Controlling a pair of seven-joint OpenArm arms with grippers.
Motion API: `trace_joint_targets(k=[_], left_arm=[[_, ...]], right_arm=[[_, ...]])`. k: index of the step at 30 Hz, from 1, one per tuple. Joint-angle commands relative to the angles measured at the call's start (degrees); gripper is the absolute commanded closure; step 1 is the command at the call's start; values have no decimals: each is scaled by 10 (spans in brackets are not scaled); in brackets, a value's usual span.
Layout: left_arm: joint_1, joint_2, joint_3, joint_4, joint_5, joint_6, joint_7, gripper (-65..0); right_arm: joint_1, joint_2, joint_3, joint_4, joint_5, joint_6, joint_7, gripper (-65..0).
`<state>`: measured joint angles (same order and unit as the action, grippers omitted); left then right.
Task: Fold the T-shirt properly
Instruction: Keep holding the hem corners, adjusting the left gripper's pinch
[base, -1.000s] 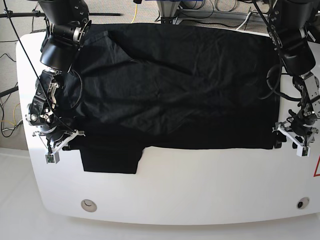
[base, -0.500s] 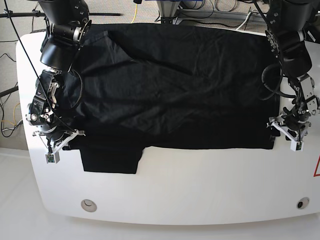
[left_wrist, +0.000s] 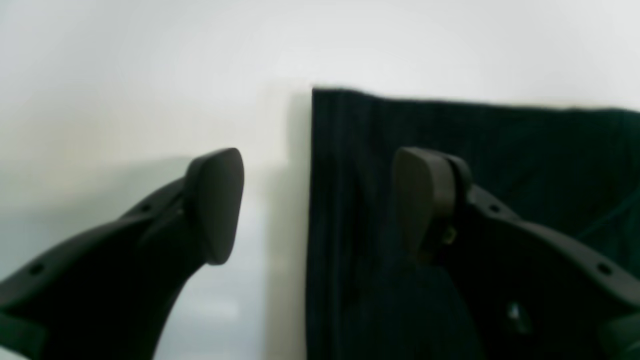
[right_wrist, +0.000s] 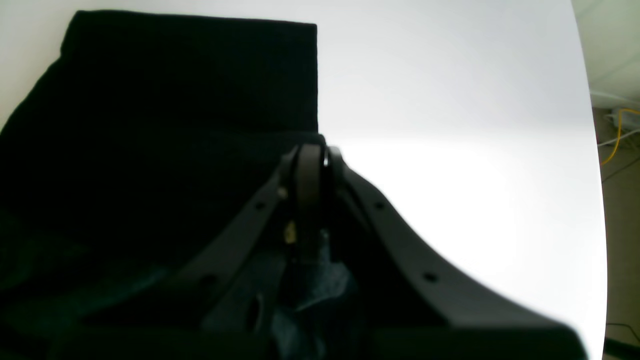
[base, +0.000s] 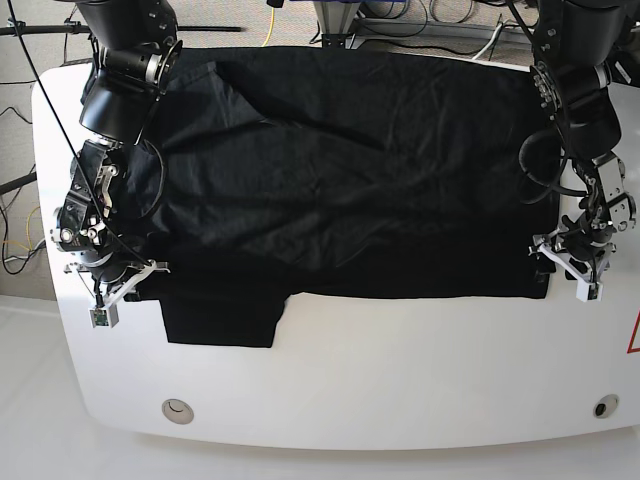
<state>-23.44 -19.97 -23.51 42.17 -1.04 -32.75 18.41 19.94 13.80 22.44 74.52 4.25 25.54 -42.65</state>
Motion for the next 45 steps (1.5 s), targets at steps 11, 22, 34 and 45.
trace_joint_targets(k=[11, 22, 34, 45], left_arm=[[-20, -4, -2, -17, -9, -1, -21, -425], [-20, 0, 1, -48, -18, -3, -40, -242], [-21, 0, 6, -62, -9, -6, -34, -319], [-21, 5, 14, -56, -11, -6, -32, -297]], right_arm=[[16, 10, 1, 12, 2, 0, 14, -2], [13, 9, 0, 12, 3, 0, 14, -5], [15, 9, -1, 11, 4, -2, 12, -5], [15, 9, -1, 10, 4, -1, 13, -6]])
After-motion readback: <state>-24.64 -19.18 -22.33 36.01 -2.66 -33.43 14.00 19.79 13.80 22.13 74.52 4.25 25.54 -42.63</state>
